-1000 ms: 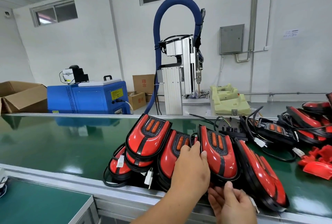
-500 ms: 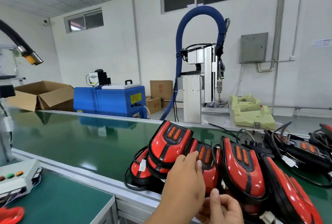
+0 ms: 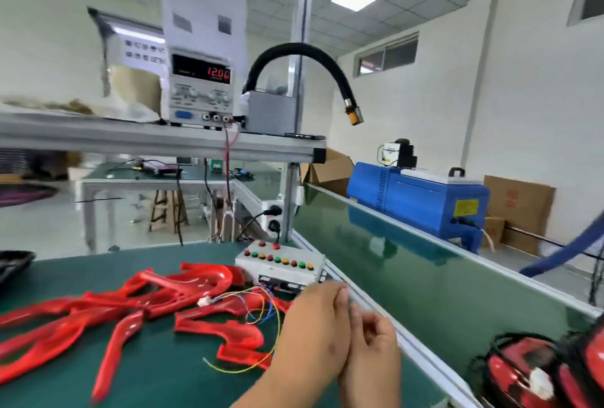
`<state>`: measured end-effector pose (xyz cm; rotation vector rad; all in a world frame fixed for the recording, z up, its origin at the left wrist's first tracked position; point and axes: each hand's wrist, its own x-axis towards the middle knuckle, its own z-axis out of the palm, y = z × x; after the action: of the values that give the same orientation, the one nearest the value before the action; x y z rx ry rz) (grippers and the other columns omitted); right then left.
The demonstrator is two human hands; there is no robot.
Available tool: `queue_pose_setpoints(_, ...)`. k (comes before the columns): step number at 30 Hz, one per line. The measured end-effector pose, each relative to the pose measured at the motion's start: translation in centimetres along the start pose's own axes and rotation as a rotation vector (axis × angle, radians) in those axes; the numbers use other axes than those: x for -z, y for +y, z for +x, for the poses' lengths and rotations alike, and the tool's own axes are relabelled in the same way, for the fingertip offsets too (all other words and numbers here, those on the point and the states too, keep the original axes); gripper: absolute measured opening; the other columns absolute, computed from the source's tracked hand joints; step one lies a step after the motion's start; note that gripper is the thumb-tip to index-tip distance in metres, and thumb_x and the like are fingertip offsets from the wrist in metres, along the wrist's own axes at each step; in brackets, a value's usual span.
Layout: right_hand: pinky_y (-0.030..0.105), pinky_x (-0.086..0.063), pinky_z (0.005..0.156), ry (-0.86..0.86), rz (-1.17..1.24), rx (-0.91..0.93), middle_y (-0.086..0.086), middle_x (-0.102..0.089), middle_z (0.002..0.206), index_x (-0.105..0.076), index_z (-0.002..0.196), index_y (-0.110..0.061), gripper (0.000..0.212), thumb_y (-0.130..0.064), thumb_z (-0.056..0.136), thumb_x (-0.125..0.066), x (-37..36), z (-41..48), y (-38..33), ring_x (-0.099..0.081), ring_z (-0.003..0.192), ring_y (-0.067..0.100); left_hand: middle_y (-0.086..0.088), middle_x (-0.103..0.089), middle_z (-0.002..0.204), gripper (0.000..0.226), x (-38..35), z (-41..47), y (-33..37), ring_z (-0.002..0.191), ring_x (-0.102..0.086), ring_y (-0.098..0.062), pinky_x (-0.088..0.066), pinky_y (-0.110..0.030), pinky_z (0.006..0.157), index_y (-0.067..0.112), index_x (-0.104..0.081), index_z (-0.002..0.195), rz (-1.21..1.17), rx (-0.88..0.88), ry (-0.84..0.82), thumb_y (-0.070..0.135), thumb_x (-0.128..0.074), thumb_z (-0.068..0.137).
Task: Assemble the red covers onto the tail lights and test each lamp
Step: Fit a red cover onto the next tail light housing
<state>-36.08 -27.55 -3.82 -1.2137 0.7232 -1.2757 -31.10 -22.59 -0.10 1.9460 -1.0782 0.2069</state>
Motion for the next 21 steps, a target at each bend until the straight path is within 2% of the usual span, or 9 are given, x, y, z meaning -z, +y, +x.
queue_pose_setpoints(2, 0.031, -0.041, 0.060, -0.133, -0.023, -0.010, 0.007, -0.063, 0.061, -0.053, 0.071, -0.011, 0.025, -0.020, 0.090, -0.067, -4.2, -1.5, 0.7, -0.055, 0.058, 0.020, 0.003, -0.065, 0.098, 0.021, 3.0, -0.1, -3.4, 0.093, -0.057, -0.016, -0.040, -0.026, 0.081, 0.024, -0.062, 0.096, 0.019, 0.072, 0.110, 0.027, -0.041, 0.100)
queue_pose_setpoints(5, 0.020, -0.039, 0.054, -0.302, -0.022, -0.011, 0.001, -0.060, 0.060, -0.054, 0.072, -0.011, 0.022, -0.015, 0.090, -0.066, -9.9, -3.9, 1.9, -0.052, 0.055, 0.015, 0.007, -0.064, 0.085, 0.022, 7.0, -0.6, -7.9, 0.082, -0.056, -0.013, -0.041, -0.030, 0.073, 0.026, -0.060, 0.083, 0.054, 0.188, 0.250, 0.024, -0.045, 0.098)
queue_pose_setpoints(8, 0.029, -0.041, 0.063, -0.467, -0.051, -0.001, 0.004, -0.060, 0.066, -0.055, 0.075, -0.009, 0.021, -0.017, 0.092, -0.065, -14.8, -6.6, 3.6, -0.053, 0.063, 0.020, 0.005, -0.065, 0.090, 0.020, 10.2, -1.3, -12.3, 0.088, -0.058, -0.018, -0.040, -0.032, 0.075, 0.022, -0.061, 0.086, 0.134, 0.309, 0.344, 0.023, -0.045, 0.098)
queue_pose_setpoints(10, 0.034, -0.043, 0.069, -0.553, -0.086, -0.006, 0.003, -0.063, 0.071, -0.056, 0.077, -0.011, 0.020, -0.021, 0.092, -0.064, -17.5, -8.4, 4.7, -0.057, 0.068, 0.020, 0.005, -0.061, 0.085, 0.021, 12.1, -1.9, -15.1, 0.086, -0.057, -0.020, -0.032, -0.028, 0.067, 0.023, -0.054, 0.079, 0.156, 0.373, 0.397, 0.022, -0.045, 0.098)
queue_pose_setpoints(12, 0.035, -0.045, 0.071, -0.648, -0.129, -0.010, 0.002, -0.064, 0.073, -0.056, 0.080, -0.011, 0.020, -0.024, 0.093, -0.063, -20.0, -10.0, 5.6, -0.059, 0.069, 0.018, 0.010, -0.055, 0.078, 0.024, 14.0, -2.5, -17.5, 0.079, -0.054, -0.018, -0.025, -0.025, 0.062, 0.024, -0.049, 0.075, 0.177, 0.422, 0.442, 0.020, -0.046, 0.098)
queue_pose_setpoints(14, 0.027, -0.045, 0.067, -0.731, -0.159, -0.012, 0.000, -0.064, 0.072, -0.057, 0.082, -0.012, 0.020, -0.027, 0.094, -0.062, -22.1, -11.3, 6.6, -0.059, 0.067, 0.013, 0.011, -0.054, 0.076, 0.024, 15.4, -3.2, -19.6, 0.076, -0.050, -0.014, -0.026, -0.025, 0.063, 0.024, -0.050, 0.075, 0.191, 0.463, 0.469, 0.019, -0.046, 0.098)
queue_pose_setpoints(16, 0.014, -0.041, 0.059, -0.804, -0.216, 0.015, -0.004, -0.065, 0.072, -0.058, 0.082, -0.015, 0.019, -0.029, 0.093, -0.063, -23.3, -12.3, 7.6, -0.059, 0.068, 0.011, 0.010, -0.057, 0.076, 0.026, 16.1, -4.0, -21.4, 0.076, -0.051, -0.015, -0.029, -0.025, 0.063, 0.024, -0.052, 0.074, 0.196, 0.507, 0.481, 0.018, -0.045, 0.098)
queue_pose_setpoints(18, 0.011, -0.041, 0.060, -0.874, -0.274, 0.059, -0.006, -0.065, 0.072, -0.057, 0.081, -0.019, 0.016, -0.028, 0.092, -0.064, -23.8, -12.9, 8.7, -0.061, 0.069, 0.010, 0.009, -0.064, 0.083, 0.024, 16.1, -5.1, -23.1, 0.082, -0.056, -0.014, -0.032, -0.021, 0.066, 0.021, -0.061, 0.080, 0.195, 0.522, 0.461, 0.016, -0.046, 0.097)
queue_pose_setpoints(21, 0.008, -0.041, 0.062, -0.934, -0.293, 0.139, -0.007, -0.066, 0.068, -0.057, 0.080, -0.023, 0.015, -0.017, 0.090, -0.065, -23.7, -12.6, 9.9, -0.060, 0.069, -0.002, 0.006, -0.070, 0.093, 0.023, 15.9, -5.9, -24.3, 0.089, -0.060, -0.013, -0.037, -0.020, 0.071, 0.021, -0.068, 0.091, 0.243, 0.520, 0.385, 0.019, -0.046, 0.095)
